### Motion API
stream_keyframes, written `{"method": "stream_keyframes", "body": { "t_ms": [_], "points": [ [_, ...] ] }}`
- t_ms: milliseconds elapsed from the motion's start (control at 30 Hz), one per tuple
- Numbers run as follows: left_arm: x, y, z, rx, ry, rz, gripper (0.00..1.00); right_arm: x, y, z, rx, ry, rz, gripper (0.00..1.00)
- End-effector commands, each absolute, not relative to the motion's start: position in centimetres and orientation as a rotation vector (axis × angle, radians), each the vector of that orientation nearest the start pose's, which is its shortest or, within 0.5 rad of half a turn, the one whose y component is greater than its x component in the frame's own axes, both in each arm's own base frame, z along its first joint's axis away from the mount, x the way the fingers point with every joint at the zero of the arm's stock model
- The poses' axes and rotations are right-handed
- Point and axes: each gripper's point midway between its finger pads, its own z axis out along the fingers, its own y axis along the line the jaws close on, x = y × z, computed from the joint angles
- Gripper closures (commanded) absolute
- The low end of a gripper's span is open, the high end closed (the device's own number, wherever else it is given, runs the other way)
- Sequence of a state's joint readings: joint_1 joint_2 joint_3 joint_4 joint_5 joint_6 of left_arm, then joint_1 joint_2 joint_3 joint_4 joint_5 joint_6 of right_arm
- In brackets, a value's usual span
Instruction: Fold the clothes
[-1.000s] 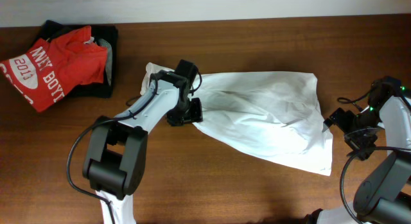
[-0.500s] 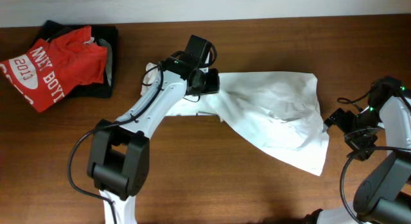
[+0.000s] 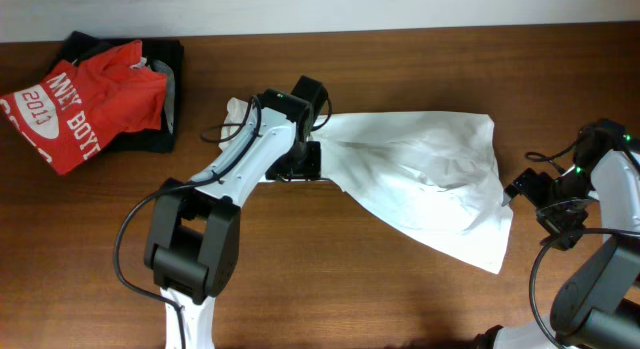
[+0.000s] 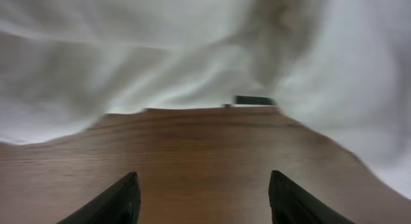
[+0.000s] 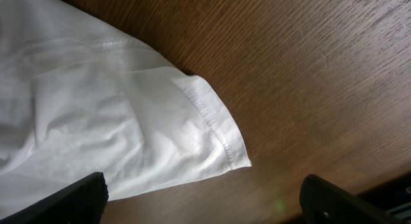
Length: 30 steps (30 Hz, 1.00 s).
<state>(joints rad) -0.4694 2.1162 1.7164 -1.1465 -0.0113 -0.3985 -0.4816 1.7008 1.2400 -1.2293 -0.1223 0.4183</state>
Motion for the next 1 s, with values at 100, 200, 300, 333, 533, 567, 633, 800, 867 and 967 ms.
{"method": "stream_keyframes", "body": {
  "t_ms": [100,200,300,333,533,567,633,800,867,967],
  "points": [
    [37.7,-19.1,2.1,0.251,3.024,0.002,0.36,25.3,-10.6,8.1,1.409,2.914,0.205,0.01],
    [39.6,-21.0,2.2,0.307,2.929,-0.122,0.36,25.3,-10.6,8.1,1.409,2.914,0.205,0.01],
    [40.7,-21.6,1.8,0.308,2.89,-0.142,0.36,25.3,-10.6,8.1,1.409,2.914,0.205,0.01],
    [41.0,-21.7,1.5,0.307,2.882,-0.146,0.36,25.3,-10.6,8.1,1.409,2.914,0.205,0.01],
    [40.6,-23.7,1.4,0.332,2.888,-0.303,0.46,25.3,-10.6,8.1,1.409,2.914,0.205,0.01],
    [40.4,-24.4,1.6,0.358,2.887,-0.371,0.46,25.3,-10.6,8.1,1.409,2.914,0.205,0.01],
    [40.0,-25.4,1.8,0.419,2.878,-0.454,0.45,25.3,-10.6,8.1,1.409,2.914,0.205,0.01],
    [40.8,-25.7,2.0,0.419,2.842,-0.458,0.55,25.3,-10.6,8.1,1.409,2.914,0.205,0.01],
    [41.1,-25.1,1.9,0.408,2.84,-0.401,0.78,25.3,-10.6,8.1,1.409,2.914,0.205,0.01],
    [40.6,-24.5,1.9,0.404,2.871,-0.363,1.0,25.3,-10.6,8.1,1.409,2.914,0.205,0.01]
  ]
}}
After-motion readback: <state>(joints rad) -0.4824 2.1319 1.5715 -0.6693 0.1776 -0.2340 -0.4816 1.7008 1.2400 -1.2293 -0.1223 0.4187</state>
